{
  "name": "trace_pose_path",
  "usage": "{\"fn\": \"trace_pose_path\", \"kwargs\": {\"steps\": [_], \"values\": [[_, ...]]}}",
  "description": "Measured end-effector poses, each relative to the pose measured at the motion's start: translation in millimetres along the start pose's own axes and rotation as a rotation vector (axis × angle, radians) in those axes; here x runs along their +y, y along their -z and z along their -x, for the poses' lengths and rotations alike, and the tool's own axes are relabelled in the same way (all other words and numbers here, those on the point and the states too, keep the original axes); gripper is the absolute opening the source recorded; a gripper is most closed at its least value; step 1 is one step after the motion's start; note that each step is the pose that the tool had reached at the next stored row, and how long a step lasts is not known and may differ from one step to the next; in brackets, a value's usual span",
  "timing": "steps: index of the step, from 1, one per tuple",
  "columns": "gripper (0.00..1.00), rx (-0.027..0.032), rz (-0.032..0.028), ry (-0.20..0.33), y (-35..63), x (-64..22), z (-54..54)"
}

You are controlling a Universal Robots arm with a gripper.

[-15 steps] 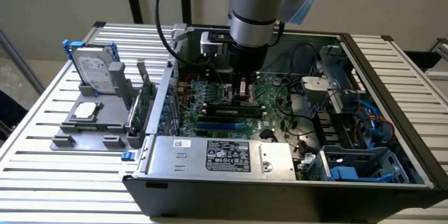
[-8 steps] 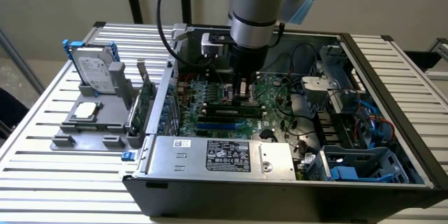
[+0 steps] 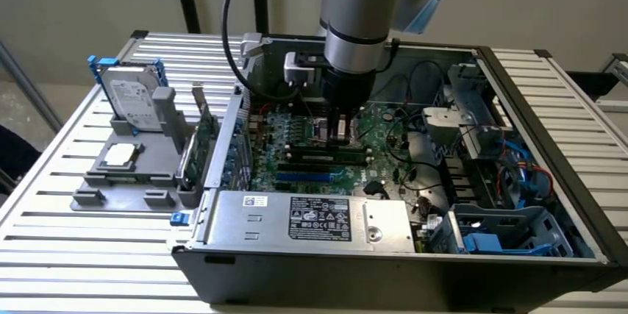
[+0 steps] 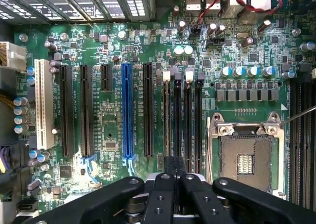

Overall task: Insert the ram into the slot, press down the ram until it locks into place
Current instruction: 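Press down the ram until it locks into place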

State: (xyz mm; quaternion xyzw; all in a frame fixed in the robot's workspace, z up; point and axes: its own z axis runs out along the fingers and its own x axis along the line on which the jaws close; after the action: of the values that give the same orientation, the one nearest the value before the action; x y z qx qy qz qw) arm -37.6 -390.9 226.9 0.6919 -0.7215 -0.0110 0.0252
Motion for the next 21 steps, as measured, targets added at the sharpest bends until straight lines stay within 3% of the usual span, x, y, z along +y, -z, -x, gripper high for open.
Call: {"fn": "trace_pose_path", "kwargs": {"steps": [4, 6, 10, 12, 21], "values": [[0.11, 0.002, 0.0005, 0.0, -3.0, -0.1, -0.3], [0.11, -0.0026, -0.0005, 0.0, 3.3, -0.4, 0.3], [0.11, -0.0009, 0.0029, 0.0, 21.7, -3.4, -0.2], [0.11, -0.0009, 0.0039, 0.0, 25.4, -5.6, -0.5], [0.11, -0.0016, 0.0042, 0.0, 25.7, -6.2, -0.6]]}}
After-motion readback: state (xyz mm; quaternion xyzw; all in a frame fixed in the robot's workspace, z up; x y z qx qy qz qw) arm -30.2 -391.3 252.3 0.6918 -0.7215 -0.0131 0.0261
